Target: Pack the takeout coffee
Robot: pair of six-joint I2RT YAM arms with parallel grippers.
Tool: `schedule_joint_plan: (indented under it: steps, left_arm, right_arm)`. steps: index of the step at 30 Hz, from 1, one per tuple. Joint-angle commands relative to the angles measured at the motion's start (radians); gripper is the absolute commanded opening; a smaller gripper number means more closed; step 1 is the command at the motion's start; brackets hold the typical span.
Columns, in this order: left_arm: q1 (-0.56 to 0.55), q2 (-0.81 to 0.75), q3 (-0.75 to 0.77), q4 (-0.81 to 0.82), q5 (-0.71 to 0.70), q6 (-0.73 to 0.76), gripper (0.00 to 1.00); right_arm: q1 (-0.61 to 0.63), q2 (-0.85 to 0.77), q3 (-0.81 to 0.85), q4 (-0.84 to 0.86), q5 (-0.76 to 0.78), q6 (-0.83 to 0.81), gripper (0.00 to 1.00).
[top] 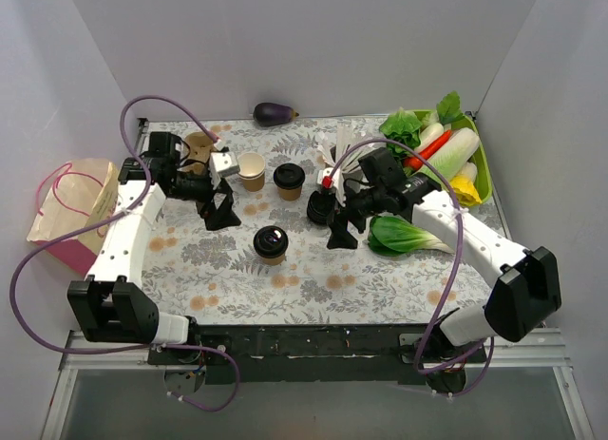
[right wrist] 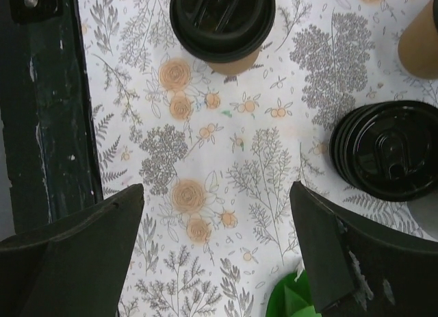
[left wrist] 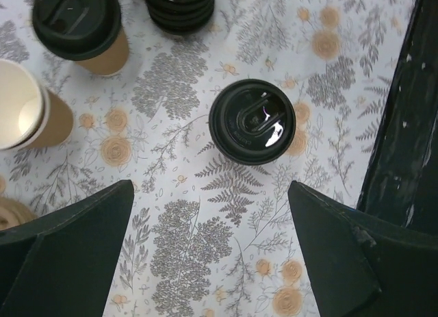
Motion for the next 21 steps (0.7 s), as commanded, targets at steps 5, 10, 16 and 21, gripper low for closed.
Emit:
schedule_joint_plan:
  steps: [5,10,16,21]
  left_arm:
    - [-0.204,0.044,-0.028,-0.14,-0.145,0.434,0.98]
    - [-0.32,0.012,-0.117,0.018,-0.182,0.315,0.98]
    - [-0.451,-0.075,-0.276,0.269,-0.282,0.179,0.98]
    - [-0.485,-0.024,-0.267,0.347,-0.34,0.102,0.98]
  right_arm:
    - [-0.027,-0.108,-0.08,-0.017,0.029,-0.05,0.95]
    - [-0.054,-0.137,-0.106,-0.006,0.035,-0.045,0.96]
    - [-0.076,-0.148,-0.126,0.0,0.024,-0.031,0.96]
    - [-0.083,-0.139,-0.117,-0.003,0.016,-0.03,0.96]
